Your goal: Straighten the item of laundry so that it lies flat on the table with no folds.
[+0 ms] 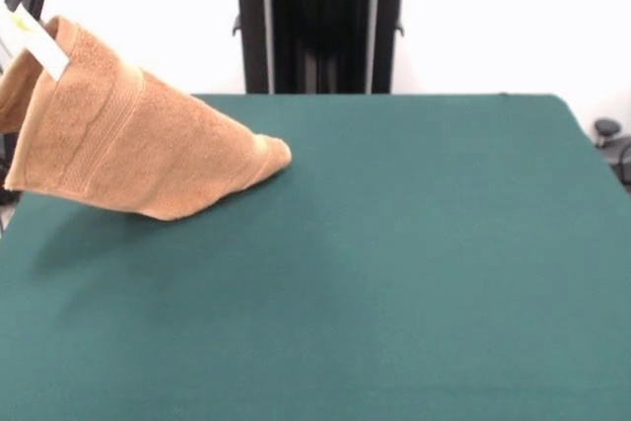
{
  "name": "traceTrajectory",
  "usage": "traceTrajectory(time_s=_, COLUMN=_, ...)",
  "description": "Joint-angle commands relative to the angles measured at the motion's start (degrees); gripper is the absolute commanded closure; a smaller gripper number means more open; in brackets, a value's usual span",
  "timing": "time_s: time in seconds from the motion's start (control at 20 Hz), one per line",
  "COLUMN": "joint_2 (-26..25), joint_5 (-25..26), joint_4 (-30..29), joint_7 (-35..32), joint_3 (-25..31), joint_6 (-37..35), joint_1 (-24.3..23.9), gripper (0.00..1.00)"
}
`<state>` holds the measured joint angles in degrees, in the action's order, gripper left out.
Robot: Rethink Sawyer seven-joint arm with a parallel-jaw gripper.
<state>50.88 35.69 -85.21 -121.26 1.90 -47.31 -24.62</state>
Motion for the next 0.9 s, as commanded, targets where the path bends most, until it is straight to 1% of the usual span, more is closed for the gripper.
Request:
traceTrajectory(time_s=0.05, joint_2=3.55, joint_5=6.85, joint_4=-2.12, joint_7=10.93, joint_3=4.05, joint_6=4.65, joint_1=5.35, gripper=1.0)
traceTrajectory(time_s=0.15, joint_2=4.15, joint_5=7.15, joint_4=-2.84, joint_7=11.58, joint_3=4.84, joint_6=6.68, joint_1=4.35, gripper=1.0)
traceTrajectory(time_s=0.2, joint_2=4.6, joint_5=7.33, joint_4=-3.41, joint_7=12.35, joint_3=5.64, joint_6=8.86, joint_1=3.55, gripper=1.0)
traceTrajectory(time_s=0.3, joint_2=4.95, joint_5=7.41, joint_4=-3.53, joint_7=13.08, joint_3=6.48, joint_6=10.3, joint_1=2.64, gripper=1.0)
traceTrajectory(time_s=0.45, joint_2=5.17, joint_5=6.89, joint_4=-3.5, joint_7=14.85, joint_3=7.63, joint_6=10.64, joint_1=1.15, gripper=1.0)
traceTrajectory(time_s=0.7, joint_2=5.94, joint_5=5.52, joint_4=-2.23, joint_7=19.88, joint_3=10.19, joint_6=8.17, joint_1=-1.72, gripper=1.0)
traceTrajectory(time_s=0.8, joint_2=6.14, joint_5=5.7, joint_4=-2.38, joint_7=19.93, joint_3=10.63, joint_6=8.06, joint_1=-2.24, gripper=1.0)
traceTrajectory(time_s=0.9, joint_2=6.48, joint_5=6.64, joint_4=-2.69, joint_7=18.25, joint_3=10.07, joint_6=7.67, joint_1=-1.76, gripper=1.0)
